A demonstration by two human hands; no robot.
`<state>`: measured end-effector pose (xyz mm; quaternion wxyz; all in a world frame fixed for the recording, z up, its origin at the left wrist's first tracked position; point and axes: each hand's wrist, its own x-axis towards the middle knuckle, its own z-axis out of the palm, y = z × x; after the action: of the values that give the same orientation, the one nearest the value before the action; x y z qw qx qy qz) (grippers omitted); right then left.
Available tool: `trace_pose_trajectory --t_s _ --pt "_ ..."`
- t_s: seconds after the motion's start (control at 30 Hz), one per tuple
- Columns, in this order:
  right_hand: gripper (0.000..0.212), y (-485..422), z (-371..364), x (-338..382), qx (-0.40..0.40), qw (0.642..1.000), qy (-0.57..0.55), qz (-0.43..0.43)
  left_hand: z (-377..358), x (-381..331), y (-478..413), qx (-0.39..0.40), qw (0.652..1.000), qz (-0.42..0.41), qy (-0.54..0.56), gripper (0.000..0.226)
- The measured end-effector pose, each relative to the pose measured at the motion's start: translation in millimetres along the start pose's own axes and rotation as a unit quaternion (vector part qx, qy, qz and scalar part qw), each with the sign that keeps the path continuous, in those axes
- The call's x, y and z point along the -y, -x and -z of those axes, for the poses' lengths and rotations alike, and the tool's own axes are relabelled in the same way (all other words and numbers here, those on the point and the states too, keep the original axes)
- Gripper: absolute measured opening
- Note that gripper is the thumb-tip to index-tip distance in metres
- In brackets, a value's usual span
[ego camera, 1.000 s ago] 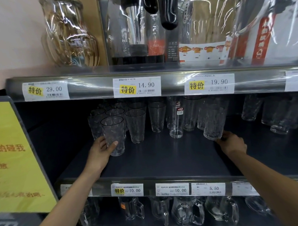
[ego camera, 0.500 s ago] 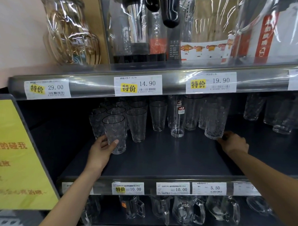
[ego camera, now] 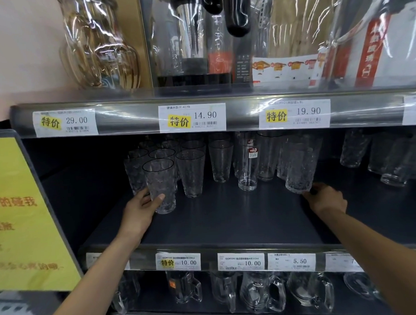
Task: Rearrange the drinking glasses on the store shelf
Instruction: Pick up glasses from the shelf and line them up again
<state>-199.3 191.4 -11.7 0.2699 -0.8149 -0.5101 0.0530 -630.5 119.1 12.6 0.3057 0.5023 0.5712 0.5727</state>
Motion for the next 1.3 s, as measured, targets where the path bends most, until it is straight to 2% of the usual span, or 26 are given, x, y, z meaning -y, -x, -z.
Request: trace_pose_trajectory --t_s 0.13,0.33,0.47,0.53,0.63,0.7,0.77,0.87,1.0,1.3 --pt "0.041 -0.2 -0.1 0.1 0.003 1.0 0.006 -0.003 1.7 1.2 -1.3 -0.001 1.0 0.011 -0.001 0.04" --pt "0.048 5.2 4.5 3.7 0.025 1.0 0.001 -0.012 3.1 1.4 -0.6 -0.009 1.0 0.01 -0.018 0.051" --pt "0.049 14.5 17.8 4.6 0.072 0.996 -0.049 -0.023 8.4 3.3 -1.9 -0.04 0.996 0.027 -0.08 0.056" --pt "0.047 21.8 24.8 2.4 0.108 0.99 -0.092 -0.017 12.7 4.2 2.5 -0.054 0.99 0.051 -0.12 0.051" --pt "0.03 47.7 40.1 4.1 0.151 0.973 -0.176 0.012 13.8 5.3 18.8 -0.051 0.984 0.061 -0.161 0.036" --pt "0.023 71.8 51.2 5.1 0.127 0.97 -0.205 0.038 9.7 1.8 33.3 -0.038 0.985 0.047 -0.159 0.022" --pt "0.018 99.8 64.0 3.8 0.088 0.964 -0.242 0.061 0.5 -6.5 49.5 -0.01 0.992 0.034 -0.12 0.011" --pt "0.012 140.8 84.8 -7.3 0.077 0.952 -0.282 0.091 -22.3 -22.9 79.3 0.043 0.998 0.032 -0.028 0.02" --pt "0.016 184.2 113.5 -38.2 0.064 0.943 -0.314 0.088 -60.3 -39.9 116.5 0.104 0.993 0.021 0.055 0.015" --pt "0.022 248.3 177.0 -137.7 -0.038 0.936 -0.35 0.011 -167.7 -75.2 194.8 0.29 0.953 -0.023 0.09 0.012"
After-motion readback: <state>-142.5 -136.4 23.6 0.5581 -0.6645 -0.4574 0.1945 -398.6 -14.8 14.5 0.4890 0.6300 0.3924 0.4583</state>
